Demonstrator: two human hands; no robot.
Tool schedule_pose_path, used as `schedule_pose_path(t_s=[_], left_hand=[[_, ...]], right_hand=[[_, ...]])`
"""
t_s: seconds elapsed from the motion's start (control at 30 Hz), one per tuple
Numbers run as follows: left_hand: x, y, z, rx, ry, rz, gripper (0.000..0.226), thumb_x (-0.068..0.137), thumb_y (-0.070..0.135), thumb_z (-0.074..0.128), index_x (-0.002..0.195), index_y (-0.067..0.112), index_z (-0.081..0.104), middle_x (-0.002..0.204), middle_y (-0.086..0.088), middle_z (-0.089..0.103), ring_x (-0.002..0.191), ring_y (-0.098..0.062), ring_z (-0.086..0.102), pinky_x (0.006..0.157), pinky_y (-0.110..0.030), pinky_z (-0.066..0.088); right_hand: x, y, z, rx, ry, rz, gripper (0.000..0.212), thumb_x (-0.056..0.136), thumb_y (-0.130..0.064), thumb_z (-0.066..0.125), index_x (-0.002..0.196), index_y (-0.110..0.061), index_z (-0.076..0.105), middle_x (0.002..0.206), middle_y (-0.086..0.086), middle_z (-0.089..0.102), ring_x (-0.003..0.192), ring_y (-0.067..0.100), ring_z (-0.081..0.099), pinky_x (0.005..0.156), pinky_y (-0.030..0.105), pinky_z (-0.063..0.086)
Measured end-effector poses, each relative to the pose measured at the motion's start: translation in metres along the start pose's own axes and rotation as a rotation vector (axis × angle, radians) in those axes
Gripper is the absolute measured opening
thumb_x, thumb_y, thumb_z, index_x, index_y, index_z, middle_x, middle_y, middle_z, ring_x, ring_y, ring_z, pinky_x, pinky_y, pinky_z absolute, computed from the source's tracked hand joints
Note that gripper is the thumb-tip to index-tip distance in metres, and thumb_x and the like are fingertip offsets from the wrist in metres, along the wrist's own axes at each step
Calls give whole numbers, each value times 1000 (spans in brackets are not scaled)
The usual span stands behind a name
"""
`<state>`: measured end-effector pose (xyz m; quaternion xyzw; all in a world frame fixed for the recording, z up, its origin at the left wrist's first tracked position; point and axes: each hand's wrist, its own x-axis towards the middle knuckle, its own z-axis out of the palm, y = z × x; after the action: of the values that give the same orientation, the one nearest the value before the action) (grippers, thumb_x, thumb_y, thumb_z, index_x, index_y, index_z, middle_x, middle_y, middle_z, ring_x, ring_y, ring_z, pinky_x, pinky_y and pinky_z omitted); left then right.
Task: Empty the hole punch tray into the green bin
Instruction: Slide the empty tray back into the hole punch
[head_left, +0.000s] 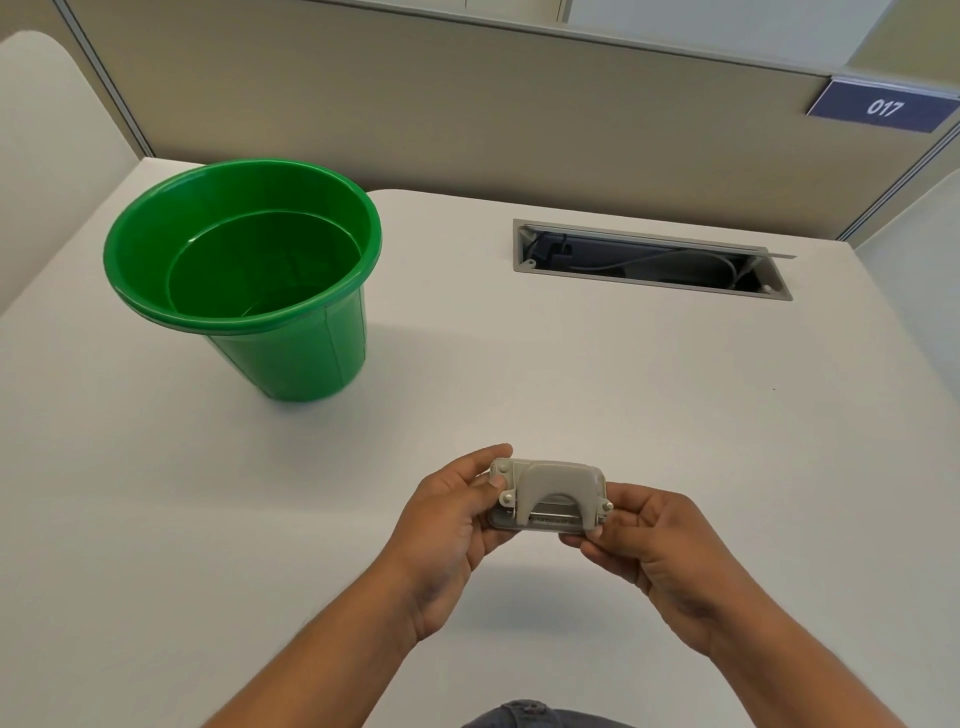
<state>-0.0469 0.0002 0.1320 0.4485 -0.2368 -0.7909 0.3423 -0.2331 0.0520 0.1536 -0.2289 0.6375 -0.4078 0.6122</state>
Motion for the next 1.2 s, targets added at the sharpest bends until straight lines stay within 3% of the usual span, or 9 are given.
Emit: schedule_pose_path(t_s=[0.13, 0.23, 0.37, 0.57, 0.7, 0.9, 1.0, 1.13, 1.2], left_hand=[[6, -10, -8, 96, 62, -40, 20, 96, 6, 53, 108, 5, 69, 103, -14, 77, 90, -23, 73, 82, -32, 58], [12, -17, -14, 122, 129, -73, 18, 92, 6, 61, 106, 5, 72, 101, -12, 79, 95, -23, 75, 84, -31, 59], [20, -22, -19, 188, 257, -84, 12, 89, 7, 66, 97, 6, 75, 92, -12, 79, 83, -21, 75, 76, -30, 61], [39, -24, -26, 341, 362, -42, 6, 84, 11, 73, 78, 10, 75, 71, -9, 68, 66, -22, 57, 82, -44, 58], [57, -26, -28, 418, 404, -5, 6, 81, 14, 76, 80, 8, 74, 68, -7, 67, 61, -21, 56, 70, -35, 55], [79, -23, -25, 521, 461, 57, 13, 81, 23, 72, 71, 16, 75, 78, -6, 75, 69, -21, 63, 75, -40, 56], [87, -21, -22, 578, 462, 69, 26, 86, 29, 66, 71, 8, 73, 69, 1, 66, 65, -20, 54, 63, -32, 45], [92, -19, -16, 642, 422, 74, 33, 85, 33, 61, 57, 16, 52, 64, -4, 45, 64, -21, 36, 61, -32, 28], [92, -18, -13, 688, 412, 77, 43, 87, 34, 60, 51, 19, 39, 61, -4, 39, 61, -22, 32, 58, -30, 24]], right_hand=[[2, 9, -1, -33, 28, -6, 27, 85, 14, 61, 98, -5, 74, 92, 16, 80, 87, 27, 77, 71, 24, 61], [5, 17, -2, -75, 29, -43, 26, 86, 7, 64, 103, -9, 75, 96, 11, 81, 93, 23, 76, 80, 26, 60], [13, 24, -4, -186, -50, -29, 34, 90, 4, 57, 106, -18, 78, 105, 2, 80, 106, 15, 70, 96, 30, 53], [37, 42, -8, -223, 88, -46, 31, 85, 5, 65, 101, -18, 77, 92, 26, 74, 82, 21, 64, 96, 46, 53], [54, 47, -8, -285, 167, -52, 26, 79, 3, 70, 100, -13, 73, 89, 22, 76, 76, 22, 64, 90, 53, 54], [80, 42, -3, -356, 250, -105, 20, 78, -7, 75, 92, -21, 76, 94, 8, 77, 81, 24, 73, 89, 45, 59], [95, 38, -3, -392, 248, -114, 20, 78, -8, 74, 94, -21, 76, 92, 6, 78, 86, 25, 73, 85, 37, 60], [111, 36, -3, -448, 280, -130, 21, 80, -14, 73, 99, -21, 77, 88, 0, 78, 76, 13, 68, 63, 20, 51], [115, 37, -4, -480, 299, -138, 21, 80, -17, 73, 99, -22, 77, 89, -3, 78, 79, 12, 68, 63, 18, 50]])
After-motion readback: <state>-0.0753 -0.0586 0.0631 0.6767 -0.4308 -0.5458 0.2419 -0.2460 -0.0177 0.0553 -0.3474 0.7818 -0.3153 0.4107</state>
